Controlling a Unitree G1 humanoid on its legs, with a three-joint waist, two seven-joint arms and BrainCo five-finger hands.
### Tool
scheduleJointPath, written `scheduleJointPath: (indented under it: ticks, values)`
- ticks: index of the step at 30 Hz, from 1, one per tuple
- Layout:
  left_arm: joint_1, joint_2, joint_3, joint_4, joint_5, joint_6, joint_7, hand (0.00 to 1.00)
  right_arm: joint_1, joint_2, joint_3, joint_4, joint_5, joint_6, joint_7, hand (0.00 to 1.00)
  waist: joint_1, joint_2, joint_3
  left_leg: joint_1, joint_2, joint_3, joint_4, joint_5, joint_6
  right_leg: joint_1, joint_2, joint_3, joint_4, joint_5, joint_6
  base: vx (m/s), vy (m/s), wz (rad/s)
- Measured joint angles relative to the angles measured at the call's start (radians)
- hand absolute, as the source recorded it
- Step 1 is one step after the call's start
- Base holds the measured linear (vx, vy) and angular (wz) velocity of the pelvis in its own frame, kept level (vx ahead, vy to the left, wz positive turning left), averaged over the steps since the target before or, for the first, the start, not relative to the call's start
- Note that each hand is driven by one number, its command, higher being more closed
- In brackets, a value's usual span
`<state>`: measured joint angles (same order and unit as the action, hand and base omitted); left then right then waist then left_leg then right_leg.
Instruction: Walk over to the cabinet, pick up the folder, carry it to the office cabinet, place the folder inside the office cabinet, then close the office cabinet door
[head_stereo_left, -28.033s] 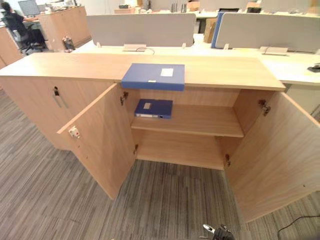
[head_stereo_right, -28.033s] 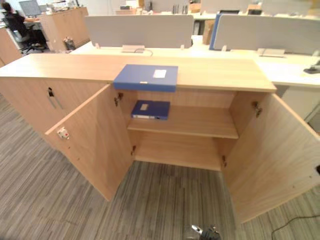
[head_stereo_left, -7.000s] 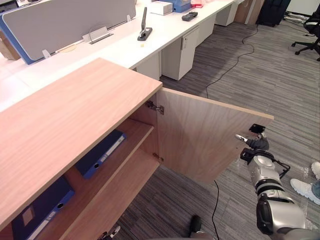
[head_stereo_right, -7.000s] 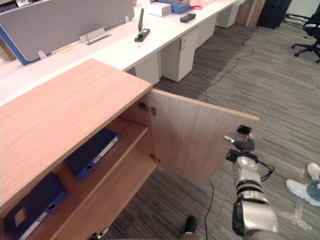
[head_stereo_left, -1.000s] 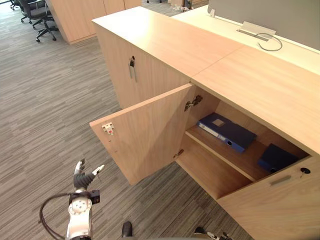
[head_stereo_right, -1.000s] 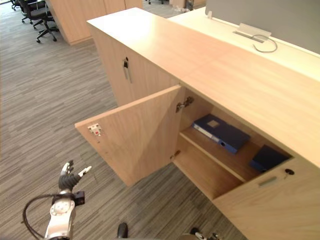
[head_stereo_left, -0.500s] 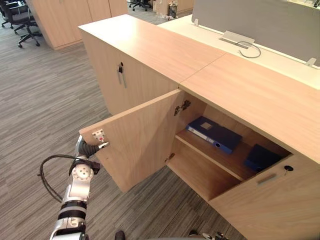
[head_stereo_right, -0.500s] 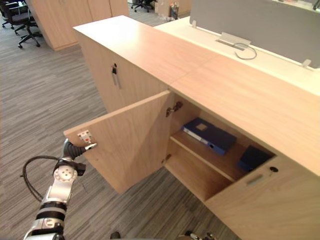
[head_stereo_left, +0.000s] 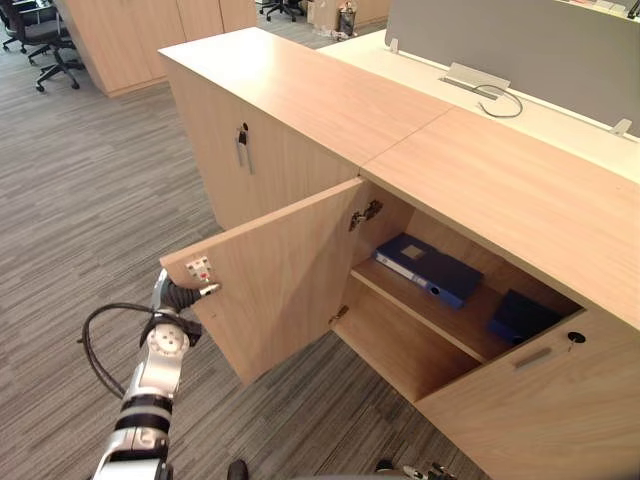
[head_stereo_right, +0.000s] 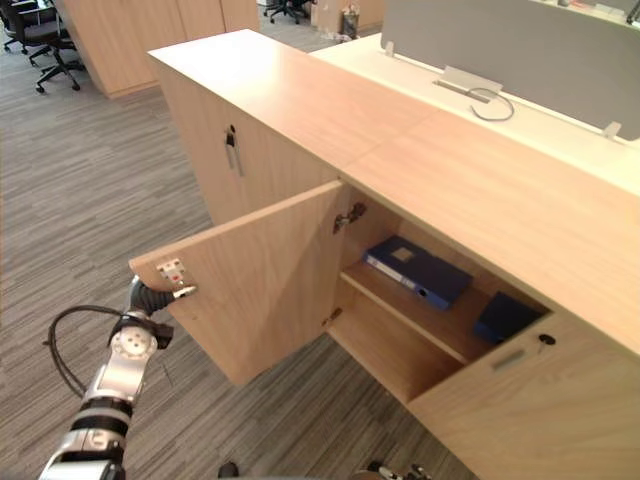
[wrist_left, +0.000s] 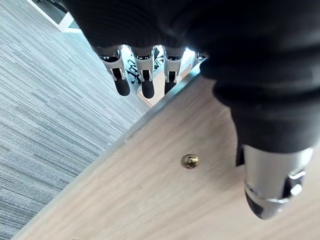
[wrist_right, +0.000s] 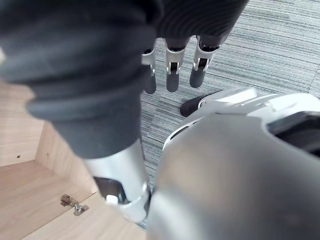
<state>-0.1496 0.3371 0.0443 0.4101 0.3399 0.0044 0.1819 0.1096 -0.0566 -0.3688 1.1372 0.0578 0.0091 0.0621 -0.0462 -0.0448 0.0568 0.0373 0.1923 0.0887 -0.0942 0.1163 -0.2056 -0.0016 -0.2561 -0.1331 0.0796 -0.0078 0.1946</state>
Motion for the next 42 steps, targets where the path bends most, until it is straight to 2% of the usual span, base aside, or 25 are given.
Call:
scheduleJointPath:
  ticks: [2, 5, 8, 11, 12, 13, 15, 16, 18, 19, 21, 22, 26, 29, 32, 33, 34, 35, 36, 37, 38, 39, 40, 41, 42]
  values:
    - [0.067, -0.001, -0.083, -0.027, -0.014, -0.020, -0.005, 0.00, 0.000, 0.000, 0.000, 0.007, 0.000, 0.001, -0.001, 0.00, 0.012, 0.000, -0.001, 0.003, -0.002, -0.004, 0.000, 0.001, 0.000, 0.000, -0.003, -0.003, 0.001, -0.001, 0.001, -0.06, 0.015, 0.06]
    - [0.175, -0.002, -0.257, -0.038, -0.036, -0.053, -0.063, 0.00, 0.000, -0.002, 0.000, 0.015, 0.000, 0.001, -0.003, 0.00, 0.024, -0.001, -0.001, 0.003, -0.013, -0.007, 0.000, 0.005, 0.003, -0.002, -0.016, -0.003, 0.005, -0.002, 0.005, -0.06, 0.028, 0.04]
    - [0.244, -0.003, -0.499, -0.042, -0.076, -0.079, -0.187, 0.00, -0.003, 0.000, 0.000, 0.018, 0.000, 0.001, -0.006, 0.00, 0.024, -0.005, 0.000, 0.011, -0.026, 0.003, 0.000, 0.006, 0.005, -0.004, -0.030, 0.003, 0.006, 0.002, 0.012, -0.05, 0.038, -0.08]
    - [0.262, -0.028, -0.658, -0.079, -0.122, -0.107, -0.297, 0.00, -0.026, -0.001, 0.000, 0.035, 0.000, 0.001, -0.006, 0.00, 0.005, -0.008, 0.006, 0.040, -0.025, 0.031, 0.000, 0.004, 0.006, -0.010, -0.032, 0.016, 0.033, 0.005, 0.009, -0.02, 0.009, -0.28]
    - [0.266, -0.037, -0.707, -0.108, -0.134, -0.118, -0.330, 0.00, -0.035, -0.007, 0.000, 0.037, -0.001, 0.001, -0.006, 0.00, 0.002, -0.006, 0.006, 0.050, -0.015, 0.046, 0.000, 0.002, 0.003, -0.027, -0.032, -0.013, 0.059, 0.010, 0.000, -0.04, -0.023, -0.66]
    - [0.274, -0.077, -0.734, -0.136, -0.167, -0.119, -0.339, 0.00, -0.046, -0.013, 0.000, 0.051, -0.012, 0.001, -0.004, 0.00, 0.004, 0.002, 0.001, 0.058, 0.003, 0.083, 0.000, -0.006, -0.008, -0.068, -0.043, -0.107, 0.111, 0.006, -0.044, -0.04, -0.025, -0.70]
    - [0.268, -0.105, -0.776, -0.180, -0.220, -0.146, -0.394, 0.00, -0.060, -0.015, 0.001, 0.059, -0.041, -0.004, -0.003, 0.00, 0.003, 0.003, 0.001, 0.081, 0.030, 0.120, 0.000, -0.010, -0.026, -0.087, -0.063, -0.216, 0.173, 0.008, -0.064, 0.03, -0.050, -0.72]
    - [0.262, -0.100, -0.828, -0.215, -0.244, -0.174, -0.430, 0.00, -0.071, -0.020, 0.017, 0.066, -0.044, -0.009, 0.003, 0.00, -0.012, 0.012, 0.006, 0.104, 0.045, 0.136, 0.001, -0.010, -0.026, -0.087, -0.053, -0.223, 0.196, 0.008, -0.062, 0.05, -0.072, -0.58]
    - [0.262, -0.107, -0.887, -0.250, -0.273, -0.206, -0.476, 0.00, -0.080, -0.047, 0.062, 0.066, -0.073, -0.013, 0.008, 0.00, -0.020, 0.028, 0.016, 0.130, 0.050, 0.165, 0.001, -0.018, -0.024, -0.089, -0.049, -0.221, 0.208, 0.008, -0.063, 0.00, -0.043, -0.41]
    - [0.272, -0.110, -0.898, -0.265, -0.287, -0.209, -0.500, 0.00, -0.079, -0.059, 0.084, 0.067, -0.079, -0.016, 0.010, 0.00, -0.022, 0.042, 0.017, 0.136, 0.048, 0.173, 0.002, -0.026, -0.018, -0.088, -0.052, -0.220, 0.210, 0.008, -0.063, -0.02, -0.010, -0.24]
    - [0.292, -0.107, -0.897, -0.267, -0.304, -0.209, -0.515, 0.00, -0.077, -0.072, 0.096, 0.074, -0.082, -0.016, 0.011, 0.00, -0.017, 0.048, 0.016, 0.140, 0.044, 0.175, 0.002, -0.029, -0.015, -0.089, -0.057, -0.220, 0.218, 0.005, -0.060, -0.03, 0.003, -0.05]
    - [0.301, -0.094, -0.899, -0.267, -0.310, -0.209, -0.518, 0.00, -0.077, -0.073, 0.103, 0.076, -0.083, -0.015, 0.011, 0.00, -0.017, 0.045, 0.017, 0.140, 0.043, 0.176, 0.005, -0.028, -0.014, -0.095, -0.061, -0.221, 0.222, -0.006, -0.070, -0.04, -0.003, -0.05]
    - [0.332, -0.094, -0.903, -0.267, -0.310, -0.208, -0.514, 0.00, -0.077, -0.079, 0.135, 0.074, -0.081, -0.019, 0.012, 0.00, -0.011, 0.041, 0.017, 0.136, 0.037, 0.188, 0.004, -0.027, -0.003, -0.117, -0.084, -0.251, 0.245, -0.017, -0.065, -0.03, -0.001, -0.13]
    - [0.371, -0.121, -0.819, -0.244, -0.313, -0.209, -0.498, 0.00, -0.074, -0.079, 0.135, 0.073, -0.078, -0.022, 0.014, 0.00, -0.014, 0.039, 0.015, 0.133, 0.038, 0.194, 0.002, -0.037, 0.016, -0.131, -0.092, -0.269, 0.258, -0.019, -0.070, 0.00, 0.008, -0.14]
    - [0.371, -0.199, -0.555, -0.065, -0.327, -0.204, -0.417, 0.00, -0.067, -0.080, 0.143, 0.072, -0.055, -0.022, 0.013, 0.00, -0.018, 0.040, -0.006, 0.097, 0.066, 0.202, 0.025, -0.049, 0.013, -0.182, -0.070, -0.274, 0.279, -0.030, -0.089, 0.04, -0.026, -0.18]
    - [0.359, -0.214, -0.473, 0.003, -0.334, -0.197, -0.388, 0.00, -0.061, -0.081, 0.165, 0.072, -0.037, -0.022, 0.013, 0.00, -0.019, 0.044, -0.021, 0.068, 0.086, 0.202, 0.060, -0.073, 0.029, -0.194, -0.051, -0.274, 0.276, -0.033, -0.098, 0.08, -0.124, -0.28]
    - [0.346, -0.214, -0.371, 0.087, -0.340, -0.181, -0.356, 0.00, -0.054, -0.080, 0.175, 0.069, -0.034, -0.022, 0.012, 0.00, -0.018, 0.042, -0.032, 0.042, 0.114, 0.201, 0.116, -0.111, 0.091, -0.195, -0.018, -0.274, 0.255, -0.036, -0.110, 0.09, -0.169, -0.43]
    - [0.343, -0.214, -0.272, 0.173, -0.346, -0.166, -0.328, 0.00, -0.040, -0.078, 0.176, 0.060, -0.033, -0.020, 0.012, 0.00, -0.015, 0.042, -0.049, 0.023, 0.144, 0.201, 0.171, -0.161, 0.195, -0.188, 0.022, -0.274, 0.224, -0.037, -0.121, 0.11, -0.182, -0.49]
    - [0.344, -0.215, -0.221, 0.217, -0.351, -0.160, -0.319, 0.00, -0.028, -0.076, 0.178, 0.052, -0.033, -0.019, 0.011, 0.00, -0.012, 0.045, -0.062, 0.010, 0.159, 0.202, 0.203, -0.178, 0.253, -0.185, 0.044, -0.274, 0.205, -0.037, -0.126, 0.16, -0.174, -0.56]
    - [0.339, -0.216, -0.121, 0.296, -0.358, -0.153, -0.291, 0.00, -0.016, -0.075, 0.200, 0.042, -0.025, -0.020, 0.009, 0.00, -0.004, 0.042, -0.072, -0.032, 0.202, 0.199, 0.321, -0.157, 0.272, -0.167, 0.080, -0.270, 0.168, -0.033, -0.141, 0.16, -0.154, -0.45]
    - [0.336, -0.218, -0.074, 0.330, -0.363, -0.148, -0.270, 0.00, -0.012, -0.075, 0.207, 0.041, -0.019, -0.020, 0.008, 0.00, -0.005, 0.044, -0.070, -0.060, 0.223, 0.192, 0.392, -0.142, 0.265, -0.152, 0.096, -0.266, 0.147, -0.027, -0.149, 0.22, -0.217, -0.49]
    - [0.335, -0.224, 0.006, 0.365, -0.384, -0.135, -0.235, 0.00, -0.006, -0.077, 0.227, 0.045, -0.005, -0.020, 0.006, 0.00, -0.008, 0.048, -0.067, -0.096, 0.259, 0.160, 0.504, -0.104, 0.241, -0.112, 0.125, -0.260, 0.126, -0.012, -0.157, 0.24, -0.221, -0.44]
    - [0.330, -0.229, 0.056, 0.381, -0.424, -0.127, -0.195, 0.00, -0.004, -0.082, 0.249, 0.044, 0.005, -0.020, -0.003, 0.00, -0.006, 0.048, -0.061, -0.136, 0.285, 0.094, 0.625, -0.043, 0.181, -0.073, 0.155, -0.241, 0.098, -0.009, -0.162, 0.24, -0.214, -0.43]
    - [0.321, -0.229, 0.069, 0.394, -0.440, -0.128, -0.176, 0.00, -0.007, -0.083, 0.261, 0.042, 0.006, -0.020, -0.007, 0.00, 0.004, 0.046, -0.055, -0.171, 0.283, 0.048, 0.707, -0.022, 0.154, -0.056, 0.163, -0.229, 0.082, -0.007, -0.166, 0.21, -0.147, -0.69]
    - [0.308, -0.244, 0.088, 0.412, -0.461, -0.128, -0.160, 0.00, -0.020, -0.095, 0.285, 0.037, 0.006, -0.020, -0.011, 0.00, 0.033, 0.048, -0.039, -0.221, 0.241, -0.010, 0.869, -0.152, 0.068, -0.035, 0.168, -0.186, 0.063, -0.002, -0.175, 0.18, 0.003, -0.98]
